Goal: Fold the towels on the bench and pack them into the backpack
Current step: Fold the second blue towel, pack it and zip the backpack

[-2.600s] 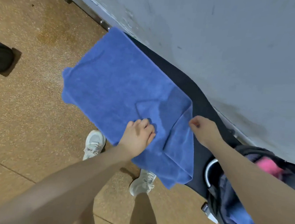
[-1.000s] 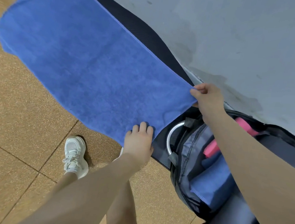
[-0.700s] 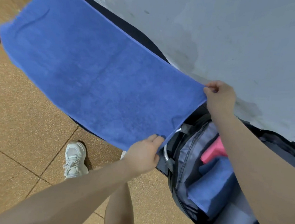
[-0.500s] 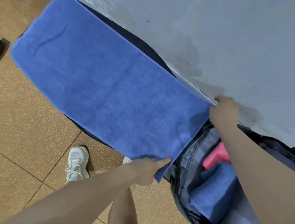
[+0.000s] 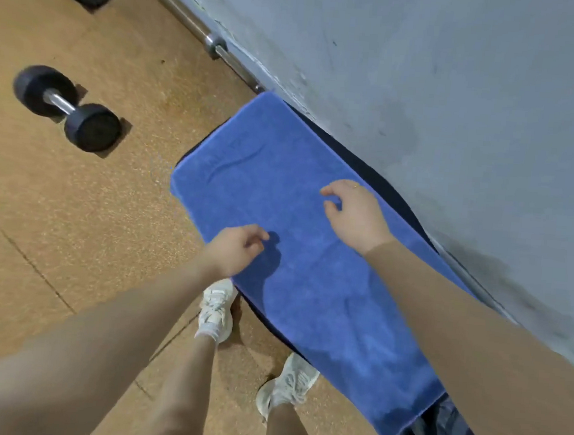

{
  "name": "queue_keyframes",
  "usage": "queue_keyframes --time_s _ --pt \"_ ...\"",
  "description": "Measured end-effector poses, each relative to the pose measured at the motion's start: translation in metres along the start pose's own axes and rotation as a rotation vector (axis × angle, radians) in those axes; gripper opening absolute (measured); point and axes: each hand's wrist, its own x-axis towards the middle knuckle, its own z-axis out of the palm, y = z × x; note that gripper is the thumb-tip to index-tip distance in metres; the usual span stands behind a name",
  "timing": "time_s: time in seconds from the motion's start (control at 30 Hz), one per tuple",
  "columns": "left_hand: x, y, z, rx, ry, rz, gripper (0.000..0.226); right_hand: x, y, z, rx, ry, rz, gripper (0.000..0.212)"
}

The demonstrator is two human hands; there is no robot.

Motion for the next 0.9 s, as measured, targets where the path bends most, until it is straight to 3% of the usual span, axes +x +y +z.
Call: queue_keyframes --time_s 0.17,0.27,0.33,0.5,0.6,0.73,0.83,0.9 --pt "0.042 -0.047 -0.086 -0.217 0.338 -0.089 0.018 0.075 -0.060 0.016 -0.003 0.018 0.008 0.033" --pt "0.064 -0.068 -0.118 -0.155 0.462 -0.131 0.025 0.119 -0.082 0.031 -0.033 0.022 0.033 0.029" --pt "0.078 -0.085 -0.130 -0.093 0.426 -0.176 0.033 0.149 -0.092 0.040 -0.098 -0.031 0.038 0.028" --pt "0.097 -0.115 -0.137 -0.048 0.237 -0.204 0.047 0.207 -0.110 0.044 -0.078 -0.032 0.082 0.053" --pt "0.098 -0.125 -0.137 -0.172 0.188 -0.180 0.037 0.231 -0.111 0.045 -0.155 -0.005 0.153 0.040" --pt "0.100 -0.131 -0.144 -0.298 0.058 -0.288 0.037 0.243 -0.112 0.051 -0.249 0.012 0.217 0.016" --pt "0.098 -0.130 -0.148 -0.248 -0.015 -0.312 0.034 0.250 -0.110 0.053 -0.263 0.037 0.263 0.032" --pt "0.097 -0.133 -0.151 -0.348 -0.021 -0.279 0.029 0.254 -0.112 0.052 -0.231 0.065 0.264 0.025"
